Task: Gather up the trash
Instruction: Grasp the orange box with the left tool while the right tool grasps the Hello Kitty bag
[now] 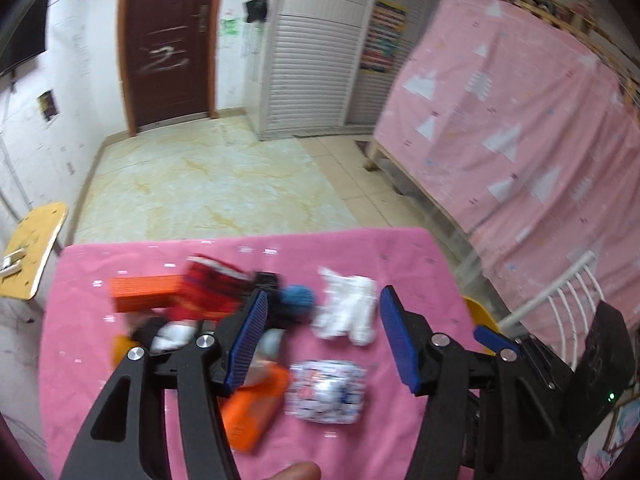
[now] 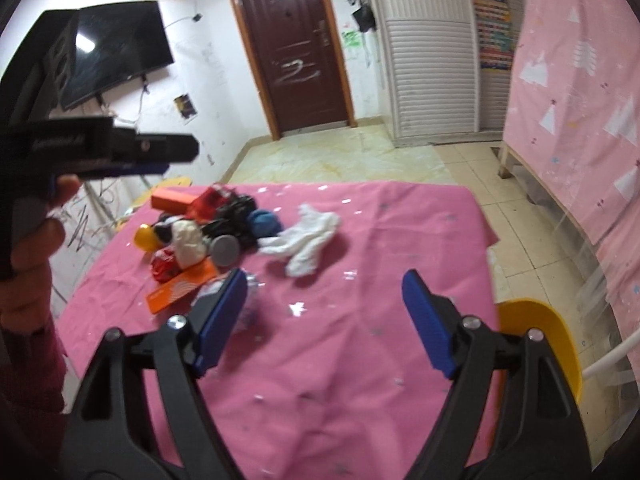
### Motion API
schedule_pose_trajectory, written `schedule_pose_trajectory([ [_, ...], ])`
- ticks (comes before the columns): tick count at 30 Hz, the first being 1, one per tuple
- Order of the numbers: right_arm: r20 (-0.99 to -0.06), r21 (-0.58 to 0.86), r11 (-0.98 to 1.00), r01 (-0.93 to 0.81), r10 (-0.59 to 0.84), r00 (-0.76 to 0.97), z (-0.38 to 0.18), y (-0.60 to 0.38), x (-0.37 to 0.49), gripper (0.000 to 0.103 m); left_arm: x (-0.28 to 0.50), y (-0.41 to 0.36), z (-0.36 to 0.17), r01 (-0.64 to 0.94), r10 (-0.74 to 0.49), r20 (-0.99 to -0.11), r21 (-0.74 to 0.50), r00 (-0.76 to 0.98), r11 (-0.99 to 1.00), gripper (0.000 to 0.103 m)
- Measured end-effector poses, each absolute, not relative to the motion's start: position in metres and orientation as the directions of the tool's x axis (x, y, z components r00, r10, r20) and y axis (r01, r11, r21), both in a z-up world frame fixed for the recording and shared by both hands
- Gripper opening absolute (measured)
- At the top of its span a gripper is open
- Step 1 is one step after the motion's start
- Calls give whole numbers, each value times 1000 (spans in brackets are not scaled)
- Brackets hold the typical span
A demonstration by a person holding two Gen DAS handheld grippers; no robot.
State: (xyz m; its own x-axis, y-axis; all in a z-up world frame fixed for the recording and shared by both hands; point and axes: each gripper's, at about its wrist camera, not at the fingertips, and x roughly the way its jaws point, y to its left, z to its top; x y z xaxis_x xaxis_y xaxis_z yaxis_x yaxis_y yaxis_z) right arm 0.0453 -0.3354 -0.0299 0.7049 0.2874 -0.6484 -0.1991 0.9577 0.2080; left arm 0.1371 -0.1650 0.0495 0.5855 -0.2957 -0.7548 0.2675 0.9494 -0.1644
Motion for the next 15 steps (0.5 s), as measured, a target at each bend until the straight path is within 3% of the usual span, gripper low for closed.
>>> schedule_pose_trajectory([
  [15,-721,166,952,-259,296,627,-47,-267,69,77,180,-40,26,81,-166,-783,-146,599,986,55],
])
